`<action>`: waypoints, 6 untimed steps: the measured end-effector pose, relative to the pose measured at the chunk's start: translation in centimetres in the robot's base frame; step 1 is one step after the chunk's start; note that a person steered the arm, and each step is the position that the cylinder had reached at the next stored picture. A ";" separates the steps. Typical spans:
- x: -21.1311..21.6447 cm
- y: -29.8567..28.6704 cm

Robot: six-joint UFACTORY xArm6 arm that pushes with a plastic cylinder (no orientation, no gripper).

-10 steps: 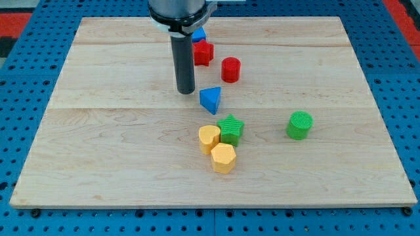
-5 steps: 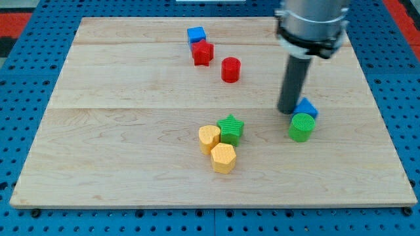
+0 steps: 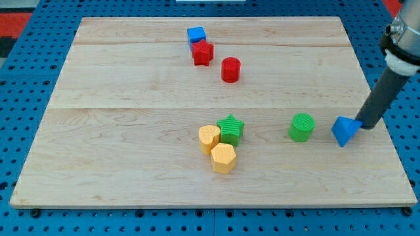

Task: Move the blue triangle into the right side of the green circle

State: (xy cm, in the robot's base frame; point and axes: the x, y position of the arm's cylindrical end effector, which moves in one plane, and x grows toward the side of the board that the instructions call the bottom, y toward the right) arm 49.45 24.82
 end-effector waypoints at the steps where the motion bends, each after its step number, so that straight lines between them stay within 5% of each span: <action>1: 1.8 -2.7; 6: -4.3 -7.2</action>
